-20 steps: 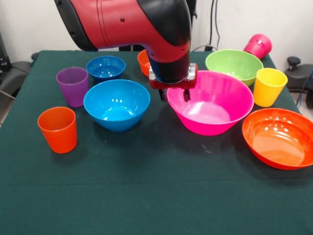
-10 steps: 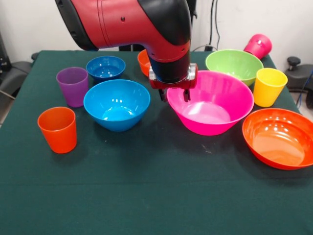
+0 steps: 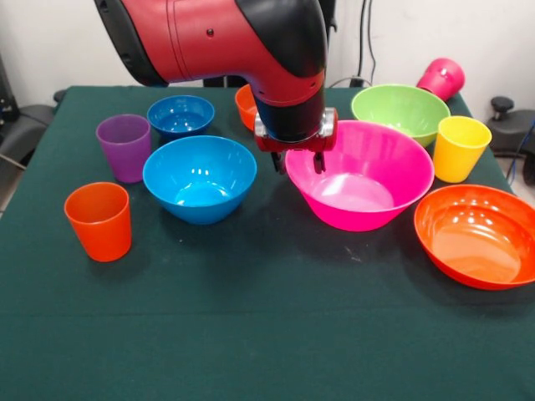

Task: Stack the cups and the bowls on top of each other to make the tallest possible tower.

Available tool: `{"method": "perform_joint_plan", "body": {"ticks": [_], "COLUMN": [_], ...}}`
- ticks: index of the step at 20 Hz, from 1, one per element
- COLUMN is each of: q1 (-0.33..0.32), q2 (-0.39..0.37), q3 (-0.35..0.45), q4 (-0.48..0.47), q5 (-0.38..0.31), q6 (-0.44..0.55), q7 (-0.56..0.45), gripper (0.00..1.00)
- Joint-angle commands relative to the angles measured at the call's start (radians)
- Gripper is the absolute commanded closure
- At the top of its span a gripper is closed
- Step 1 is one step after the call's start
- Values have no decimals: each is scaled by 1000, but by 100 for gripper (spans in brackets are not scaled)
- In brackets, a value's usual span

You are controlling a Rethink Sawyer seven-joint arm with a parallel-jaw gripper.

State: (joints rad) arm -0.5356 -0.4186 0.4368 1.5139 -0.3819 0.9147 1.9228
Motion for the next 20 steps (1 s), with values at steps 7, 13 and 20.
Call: {"method": "perform_joint_plan", "body": {"ticks": [7,13,20], "q1": [43,47,49], "q2": [7,8,11], "q3": [-30,-34,-34], "q4": [47,41,32], "q5": [-85,-84,-87], "q6": [-67,-57,-66], "q7": [-32,-32,-36], "gripper": [0,100,100]}}
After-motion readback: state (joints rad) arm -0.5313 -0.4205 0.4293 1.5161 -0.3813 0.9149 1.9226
